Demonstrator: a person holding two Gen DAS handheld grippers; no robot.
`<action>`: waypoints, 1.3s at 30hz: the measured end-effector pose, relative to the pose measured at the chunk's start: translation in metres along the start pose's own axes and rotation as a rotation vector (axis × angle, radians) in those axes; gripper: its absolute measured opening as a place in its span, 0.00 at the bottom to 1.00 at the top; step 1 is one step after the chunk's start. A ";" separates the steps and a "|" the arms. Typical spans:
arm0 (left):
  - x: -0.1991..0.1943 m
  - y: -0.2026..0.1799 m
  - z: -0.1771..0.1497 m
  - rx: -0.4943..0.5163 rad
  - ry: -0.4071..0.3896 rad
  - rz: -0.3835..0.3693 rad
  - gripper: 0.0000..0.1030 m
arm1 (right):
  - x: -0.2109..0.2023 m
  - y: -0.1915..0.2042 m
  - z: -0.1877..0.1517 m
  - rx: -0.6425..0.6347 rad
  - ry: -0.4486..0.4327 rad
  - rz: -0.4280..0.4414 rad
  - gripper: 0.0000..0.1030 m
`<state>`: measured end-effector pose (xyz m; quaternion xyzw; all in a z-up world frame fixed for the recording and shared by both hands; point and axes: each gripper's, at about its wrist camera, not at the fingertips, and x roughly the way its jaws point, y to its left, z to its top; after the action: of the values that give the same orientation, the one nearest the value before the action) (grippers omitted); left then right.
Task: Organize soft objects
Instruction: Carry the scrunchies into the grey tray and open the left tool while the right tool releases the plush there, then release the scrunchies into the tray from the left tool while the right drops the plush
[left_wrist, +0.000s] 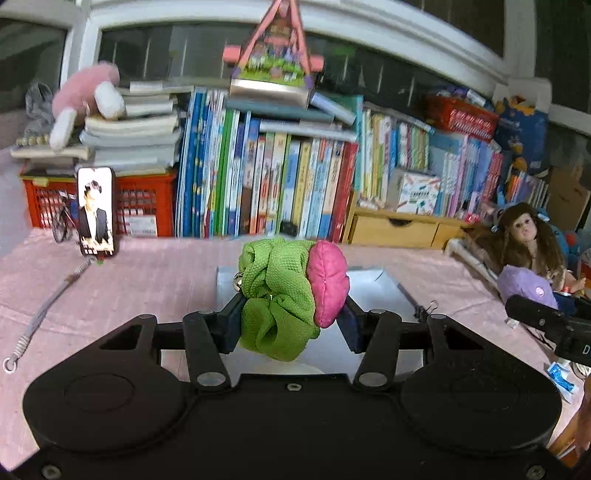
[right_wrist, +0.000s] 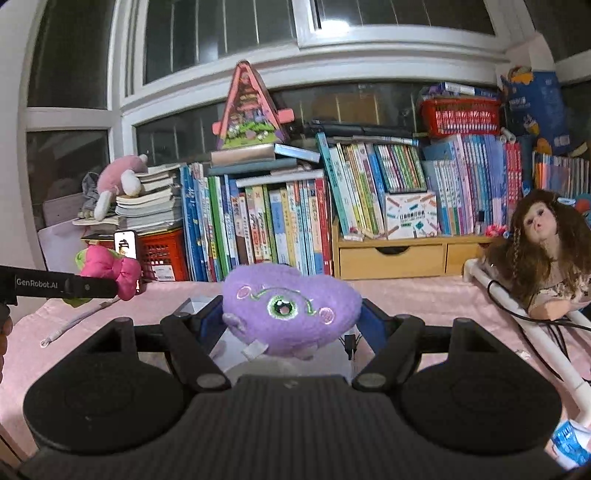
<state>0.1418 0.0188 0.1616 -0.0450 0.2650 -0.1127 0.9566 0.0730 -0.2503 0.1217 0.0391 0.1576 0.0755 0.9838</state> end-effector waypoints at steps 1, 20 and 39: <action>0.009 0.003 0.005 -0.011 0.027 -0.004 0.48 | 0.006 -0.001 0.002 -0.003 0.015 0.000 0.74; 0.156 0.018 0.048 -0.092 0.417 -0.051 0.48 | 0.161 0.003 0.039 -0.004 0.462 0.047 0.73; 0.233 0.018 0.028 -0.118 0.608 -0.030 0.50 | 0.245 0.020 0.013 -0.064 0.647 -0.036 0.74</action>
<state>0.3537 -0.0189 0.0673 -0.0684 0.5442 -0.1193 0.8276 0.3044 -0.1913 0.0611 -0.0207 0.4602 0.0717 0.8847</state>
